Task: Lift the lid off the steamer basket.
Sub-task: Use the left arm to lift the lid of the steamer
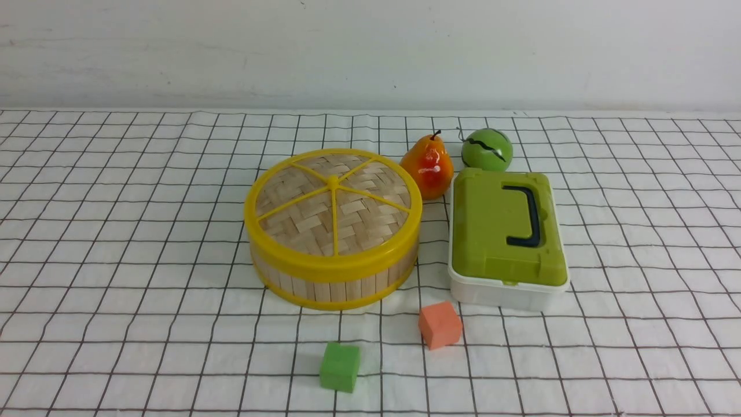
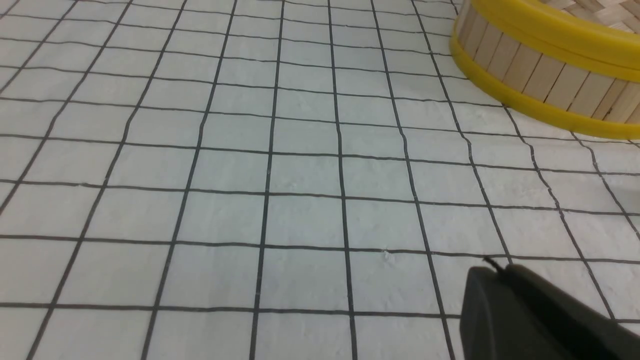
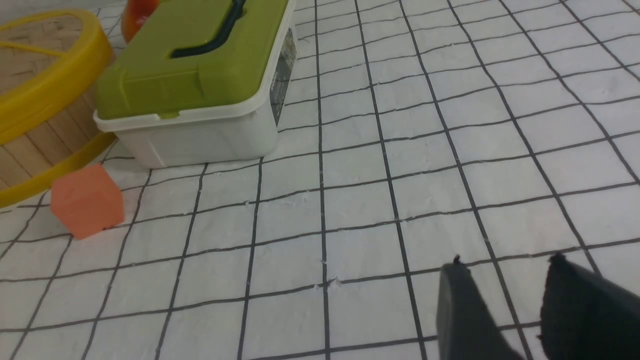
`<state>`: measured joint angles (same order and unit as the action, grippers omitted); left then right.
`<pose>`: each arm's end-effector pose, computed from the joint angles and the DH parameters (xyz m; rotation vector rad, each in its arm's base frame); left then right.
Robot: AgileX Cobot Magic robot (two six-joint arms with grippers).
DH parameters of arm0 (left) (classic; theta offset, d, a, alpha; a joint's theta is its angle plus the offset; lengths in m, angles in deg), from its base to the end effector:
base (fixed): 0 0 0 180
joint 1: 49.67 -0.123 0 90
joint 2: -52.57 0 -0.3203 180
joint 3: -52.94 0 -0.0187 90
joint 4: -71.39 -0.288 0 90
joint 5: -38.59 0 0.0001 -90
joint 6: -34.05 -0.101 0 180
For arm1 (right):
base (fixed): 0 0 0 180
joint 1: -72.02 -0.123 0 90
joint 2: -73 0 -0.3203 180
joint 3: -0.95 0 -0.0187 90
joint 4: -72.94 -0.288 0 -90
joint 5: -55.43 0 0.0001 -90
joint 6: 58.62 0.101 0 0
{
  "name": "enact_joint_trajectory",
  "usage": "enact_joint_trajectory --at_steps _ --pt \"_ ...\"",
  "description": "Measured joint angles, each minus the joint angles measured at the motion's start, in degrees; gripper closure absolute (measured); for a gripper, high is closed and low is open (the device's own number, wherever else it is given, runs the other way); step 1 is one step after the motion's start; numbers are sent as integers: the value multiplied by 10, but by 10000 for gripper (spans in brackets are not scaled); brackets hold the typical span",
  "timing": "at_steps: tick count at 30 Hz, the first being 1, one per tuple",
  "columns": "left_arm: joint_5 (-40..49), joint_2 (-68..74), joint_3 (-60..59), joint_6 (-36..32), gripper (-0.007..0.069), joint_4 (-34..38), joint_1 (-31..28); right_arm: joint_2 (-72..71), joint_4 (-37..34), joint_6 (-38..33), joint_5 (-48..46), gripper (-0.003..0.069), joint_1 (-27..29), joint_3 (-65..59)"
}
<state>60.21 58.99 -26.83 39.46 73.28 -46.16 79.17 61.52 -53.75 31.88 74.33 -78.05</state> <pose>0.0638 -0.0051 0.1656 -0.0518 1.8831 -0.1392 0.0628 0.0055 0.1686 0.2375 1.8808 0.2302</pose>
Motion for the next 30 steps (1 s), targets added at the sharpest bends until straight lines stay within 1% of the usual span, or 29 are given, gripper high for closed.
enact_joint_trajectory --at_steps 30 --pt "0 0 0 0 594 0 0 0 0 0 0 419 0 0"
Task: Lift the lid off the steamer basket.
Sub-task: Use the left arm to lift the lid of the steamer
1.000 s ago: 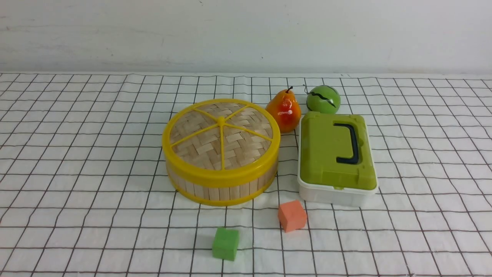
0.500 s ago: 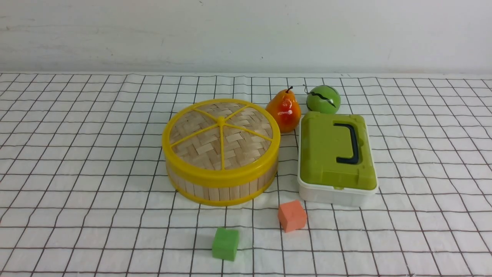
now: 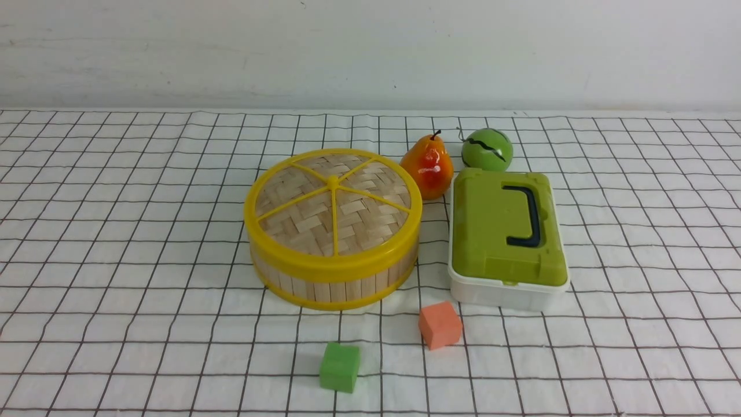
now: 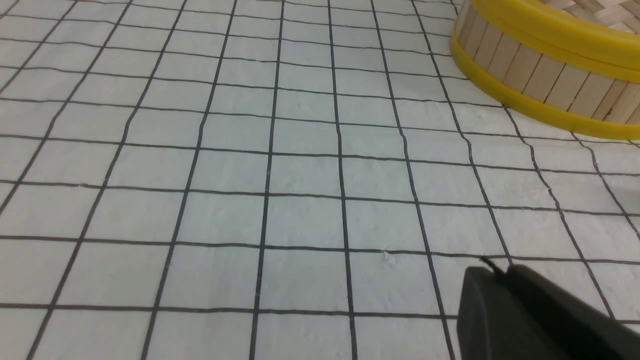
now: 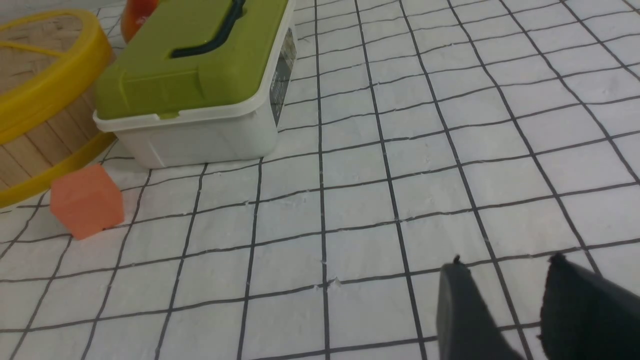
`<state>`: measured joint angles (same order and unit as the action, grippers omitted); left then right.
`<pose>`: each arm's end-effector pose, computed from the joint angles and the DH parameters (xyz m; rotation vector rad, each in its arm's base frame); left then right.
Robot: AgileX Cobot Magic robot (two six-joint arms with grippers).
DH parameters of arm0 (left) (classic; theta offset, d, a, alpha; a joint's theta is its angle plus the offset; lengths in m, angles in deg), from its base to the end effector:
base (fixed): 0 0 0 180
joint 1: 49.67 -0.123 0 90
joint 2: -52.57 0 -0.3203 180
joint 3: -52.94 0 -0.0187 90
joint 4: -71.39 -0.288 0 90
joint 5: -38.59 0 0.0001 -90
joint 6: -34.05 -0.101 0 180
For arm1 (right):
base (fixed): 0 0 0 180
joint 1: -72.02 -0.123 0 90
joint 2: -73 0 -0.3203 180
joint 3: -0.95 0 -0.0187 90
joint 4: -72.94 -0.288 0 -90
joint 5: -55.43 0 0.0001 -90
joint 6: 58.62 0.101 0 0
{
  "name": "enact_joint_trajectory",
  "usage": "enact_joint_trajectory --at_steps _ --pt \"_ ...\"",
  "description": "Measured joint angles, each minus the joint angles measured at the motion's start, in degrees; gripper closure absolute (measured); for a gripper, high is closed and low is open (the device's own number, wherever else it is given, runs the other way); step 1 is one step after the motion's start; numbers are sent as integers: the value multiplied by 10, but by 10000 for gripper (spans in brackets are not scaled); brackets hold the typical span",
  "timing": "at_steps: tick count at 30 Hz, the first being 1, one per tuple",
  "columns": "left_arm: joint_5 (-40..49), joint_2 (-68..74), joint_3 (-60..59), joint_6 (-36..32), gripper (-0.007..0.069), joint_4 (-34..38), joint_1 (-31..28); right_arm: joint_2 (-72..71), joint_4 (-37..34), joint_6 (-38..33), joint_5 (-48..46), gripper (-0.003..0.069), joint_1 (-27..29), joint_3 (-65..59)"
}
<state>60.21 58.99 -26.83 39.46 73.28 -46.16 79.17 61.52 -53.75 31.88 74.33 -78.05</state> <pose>0.0638 -0.0051 0.1656 -0.0518 1.8831 -0.1392 0.0628 0.0055 0.1686 0.2375 1.8808 0.2302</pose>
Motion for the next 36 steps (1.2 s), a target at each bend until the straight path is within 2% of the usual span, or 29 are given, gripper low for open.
enact_joint_trajectory --at_steps 26,30,33,34,36 --pt "-23 0 0 0 567 0 0 0 0 0 0 419 0 0" --pt "-65 0 0 0 567 0 0 0 0 0 0 419 0 0" --pt "-182 0 0 0 565 0 0 0 0 0 0 419 0 0" --pt "-191 0 0 0 564 0 0 0 0 0 0 419 0 0" --pt "-291 0 0 0 563 0 0 0 0 0 0 419 0 0"
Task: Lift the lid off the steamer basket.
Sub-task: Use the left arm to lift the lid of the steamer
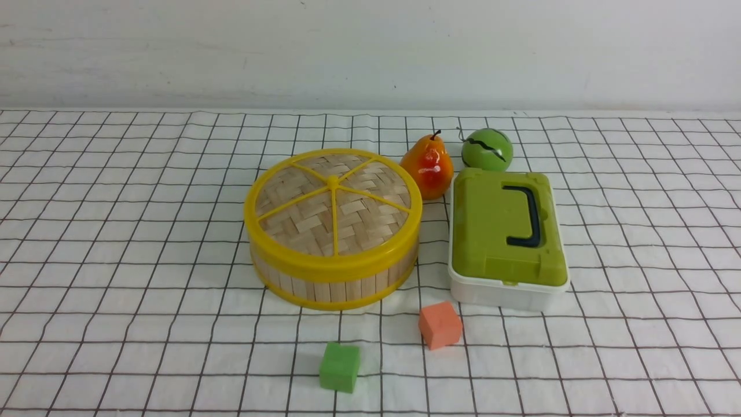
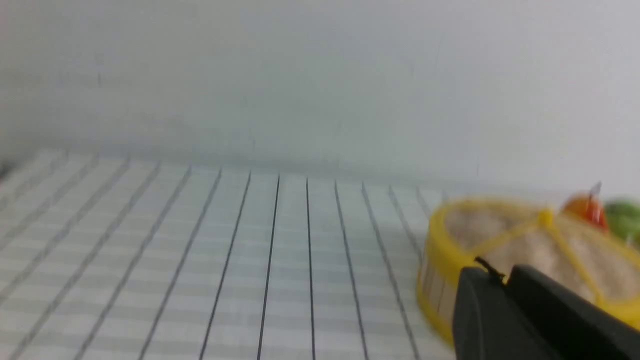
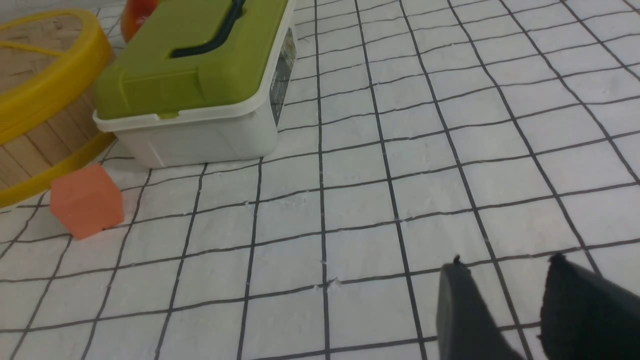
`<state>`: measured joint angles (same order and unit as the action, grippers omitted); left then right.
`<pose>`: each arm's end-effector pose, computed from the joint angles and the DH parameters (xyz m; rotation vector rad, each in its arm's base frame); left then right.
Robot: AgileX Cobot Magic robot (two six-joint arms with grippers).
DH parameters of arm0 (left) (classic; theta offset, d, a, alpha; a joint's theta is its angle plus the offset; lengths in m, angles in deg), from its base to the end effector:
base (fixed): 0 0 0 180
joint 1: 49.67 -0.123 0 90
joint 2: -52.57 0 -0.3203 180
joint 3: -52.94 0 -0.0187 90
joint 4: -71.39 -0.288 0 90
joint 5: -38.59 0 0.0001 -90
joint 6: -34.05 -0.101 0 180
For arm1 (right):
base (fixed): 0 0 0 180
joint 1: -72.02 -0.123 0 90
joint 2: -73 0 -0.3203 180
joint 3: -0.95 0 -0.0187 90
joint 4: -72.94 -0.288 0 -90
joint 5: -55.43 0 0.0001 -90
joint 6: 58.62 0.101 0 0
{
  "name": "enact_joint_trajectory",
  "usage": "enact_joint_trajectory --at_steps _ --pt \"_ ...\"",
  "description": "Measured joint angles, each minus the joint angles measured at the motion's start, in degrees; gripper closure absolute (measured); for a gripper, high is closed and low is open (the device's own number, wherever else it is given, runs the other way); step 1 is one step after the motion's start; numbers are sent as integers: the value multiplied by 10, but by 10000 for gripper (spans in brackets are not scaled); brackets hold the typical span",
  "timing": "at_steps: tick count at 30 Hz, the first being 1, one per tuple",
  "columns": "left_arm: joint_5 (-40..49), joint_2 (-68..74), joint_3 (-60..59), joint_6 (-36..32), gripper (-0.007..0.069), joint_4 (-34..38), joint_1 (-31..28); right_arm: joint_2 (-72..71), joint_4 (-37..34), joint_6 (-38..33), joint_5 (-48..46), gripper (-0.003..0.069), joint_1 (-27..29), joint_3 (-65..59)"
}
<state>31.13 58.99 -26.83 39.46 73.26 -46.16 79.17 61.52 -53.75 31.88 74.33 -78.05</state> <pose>0.0668 -0.0037 0.2162 -0.0486 1.3750 -0.1545 0.0628 0.0055 0.1686 0.2375 1.8808 0.2302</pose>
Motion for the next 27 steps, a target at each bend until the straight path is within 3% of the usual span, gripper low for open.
enact_joint_trajectory --at_steps 6,10,14,20,27 --pt "-187 0 0 19 555 4 0 0 0 0 0 419 0 0" --pt "-224 0 8 100 554 34 0 0 0 0 0 419 0 0" --pt "-80 6 123 136 614 35 0 0 0 0 0 419 0 0" --pt "189 151 349 87 637 20 0 0 0 0 0 419 0 0" --pt "264 373 423 79 637 55 0 0 0 0 0 419 0 0"
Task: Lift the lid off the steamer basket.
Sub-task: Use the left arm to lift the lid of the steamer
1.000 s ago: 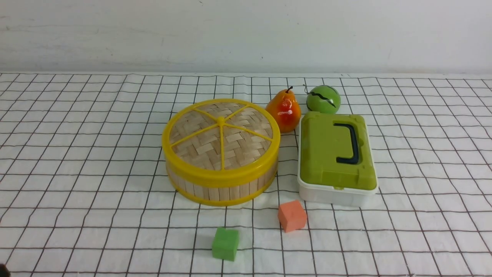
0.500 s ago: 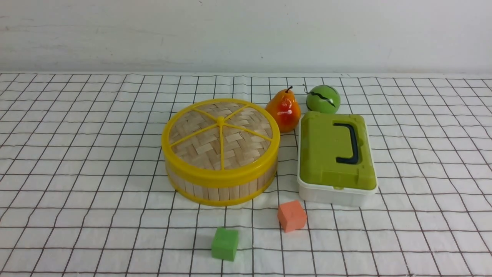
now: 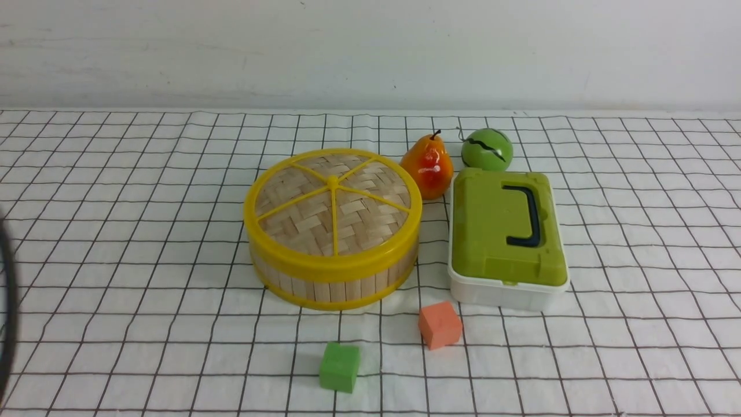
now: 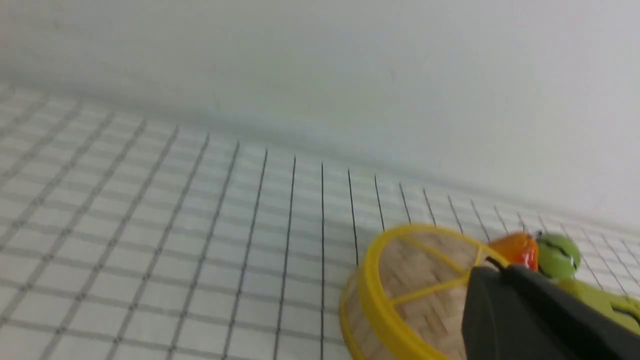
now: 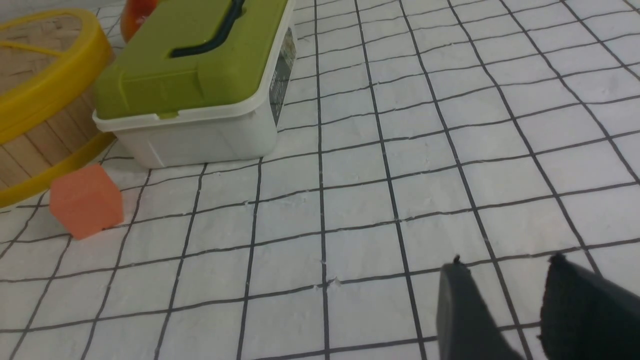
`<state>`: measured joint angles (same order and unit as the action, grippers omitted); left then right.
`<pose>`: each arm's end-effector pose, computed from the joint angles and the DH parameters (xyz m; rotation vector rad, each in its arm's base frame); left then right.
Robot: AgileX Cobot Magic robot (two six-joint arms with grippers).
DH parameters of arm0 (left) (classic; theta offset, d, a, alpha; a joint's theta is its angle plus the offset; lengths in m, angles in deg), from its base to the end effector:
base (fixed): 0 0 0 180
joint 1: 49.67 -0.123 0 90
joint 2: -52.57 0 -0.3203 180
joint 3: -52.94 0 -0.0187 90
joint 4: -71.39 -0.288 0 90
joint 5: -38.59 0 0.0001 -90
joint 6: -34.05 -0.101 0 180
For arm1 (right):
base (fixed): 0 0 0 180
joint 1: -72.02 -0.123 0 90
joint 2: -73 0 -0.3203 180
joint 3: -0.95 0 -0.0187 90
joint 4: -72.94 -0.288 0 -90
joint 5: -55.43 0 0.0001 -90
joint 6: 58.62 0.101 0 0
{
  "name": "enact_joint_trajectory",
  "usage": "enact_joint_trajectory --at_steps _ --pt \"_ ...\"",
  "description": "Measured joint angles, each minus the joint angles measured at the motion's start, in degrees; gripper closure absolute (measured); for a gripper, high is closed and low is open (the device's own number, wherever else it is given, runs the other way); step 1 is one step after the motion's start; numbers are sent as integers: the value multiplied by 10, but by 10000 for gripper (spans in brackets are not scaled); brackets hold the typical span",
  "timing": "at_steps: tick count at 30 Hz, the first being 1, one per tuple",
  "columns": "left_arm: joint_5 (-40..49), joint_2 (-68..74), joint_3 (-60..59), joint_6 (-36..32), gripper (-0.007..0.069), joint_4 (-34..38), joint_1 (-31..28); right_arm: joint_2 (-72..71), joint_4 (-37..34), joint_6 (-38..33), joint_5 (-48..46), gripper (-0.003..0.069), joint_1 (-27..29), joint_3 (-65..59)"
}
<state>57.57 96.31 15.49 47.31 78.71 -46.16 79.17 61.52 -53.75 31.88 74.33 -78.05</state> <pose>0.1491 -0.0134 0.3894 -0.2246 1.7433 -0.3383 0.0628 0.0055 0.1686 0.2375 1.8808 0.2302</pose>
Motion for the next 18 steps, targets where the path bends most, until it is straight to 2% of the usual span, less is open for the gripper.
enact_joint_trajectory --at_steps 1,4,5,6,9,13,18 --pt "11 61 21 -18 637 54 8 0 0 0 0 419 0 0" --pt "29 143 66 -88 637 139 42 0 0 0 0 419 0 0" --pt "45 185 97 -145 637 173 71 0 0 0 0 419 0 0" --pt "48 192 102 -145 637 173 71 0 0 0 0 419 0 0" --pt "120 309 203 -214 637 214 121 0 0 0 0 419 0 0" --pt "192 422 309 -218 637 201 140 0 0 0 0 419 0 0" --pt "251 583 472 -162 637 115 156 0 0 0 0 419 0 0"
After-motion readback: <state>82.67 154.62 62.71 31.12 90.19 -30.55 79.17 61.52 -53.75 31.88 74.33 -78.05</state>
